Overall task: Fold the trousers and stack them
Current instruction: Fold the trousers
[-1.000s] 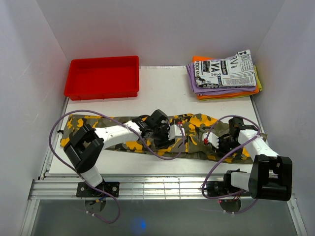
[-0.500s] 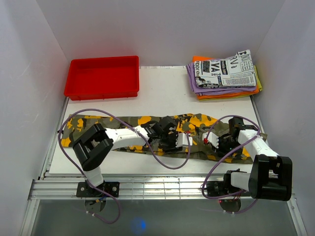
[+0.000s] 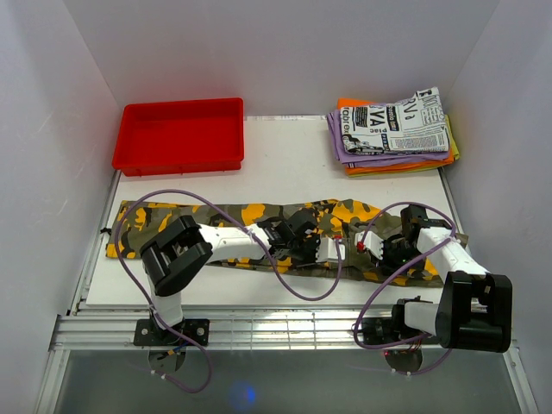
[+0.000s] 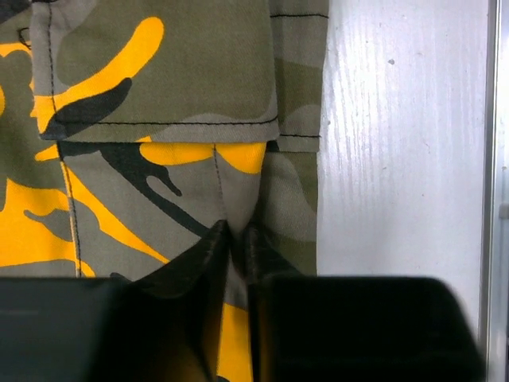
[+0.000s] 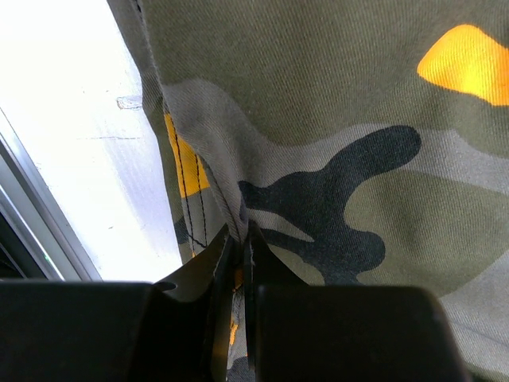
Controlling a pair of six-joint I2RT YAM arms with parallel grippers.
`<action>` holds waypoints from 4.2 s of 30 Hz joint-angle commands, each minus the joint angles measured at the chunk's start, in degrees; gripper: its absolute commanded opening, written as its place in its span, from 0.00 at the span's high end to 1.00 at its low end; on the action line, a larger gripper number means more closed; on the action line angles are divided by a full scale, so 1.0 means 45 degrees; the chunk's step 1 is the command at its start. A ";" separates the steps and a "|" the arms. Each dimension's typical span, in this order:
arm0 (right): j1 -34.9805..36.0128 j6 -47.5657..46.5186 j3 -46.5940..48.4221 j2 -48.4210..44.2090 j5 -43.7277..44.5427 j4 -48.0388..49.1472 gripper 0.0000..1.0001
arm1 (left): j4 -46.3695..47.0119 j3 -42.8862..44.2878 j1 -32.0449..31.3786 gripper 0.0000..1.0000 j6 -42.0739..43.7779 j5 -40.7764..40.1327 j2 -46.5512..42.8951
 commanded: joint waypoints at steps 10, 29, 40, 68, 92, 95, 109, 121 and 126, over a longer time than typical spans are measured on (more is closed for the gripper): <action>0.0161 0.0043 -0.0236 0.0490 -0.0621 0.1121 0.92 | -0.1448 0.0952 -0.0111 1.00 -0.0613 0.0420 -0.1641; 0.0181 0.0141 0.0272 0.0685 -0.0543 0.0672 0.92 | -0.2621 -0.0198 0.0552 1.00 0.0030 0.2062 0.0230; 0.0181 -0.1165 0.1502 -0.0466 -0.0094 -0.1727 0.92 | -0.2913 -0.0003 0.1626 1.00 -0.1180 0.2491 0.1483; -0.2490 -0.0006 0.4296 -0.1816 0.0473 -0.4112 0.32 | -0.4554 0.0950 0.2584 0.50 -0.2000 0.2882 -0.1251; -0.6967 -0.6225 0.1309 0.0022 0.3520 -0.0505 0.38 | -0.4652 0.2223 0.4166 0.47 -0.3055 0.2511 0.1288; -0.6987 -0.6285 0.0898 -0.0057 0.3618 0.0026 0.53 | -0.4633 0.2282 0.4166 0.47 -0.3134 0.2453 0.1443; -0.6987 -0.6402 0.2556 -0.1422 0.2973 -0.1903 0.92 | -0.4437 0.2458 0.4166 0.47 -0.3563 0.2492 0.1796; -0.7163 -0.7184 -0.0194 -0.1661 0.4632 -0.1049 0.92 | -0.4515 0.2360 0.4283 0.47 -0.3641 0.2531 0.1717; -0.7143 -0.6988 -0.0762 -0.0666 0.4905 0.0902 0.92 | -0.4828 0.2788 0.4419 0.47 -0.3719 0.2803 0.1134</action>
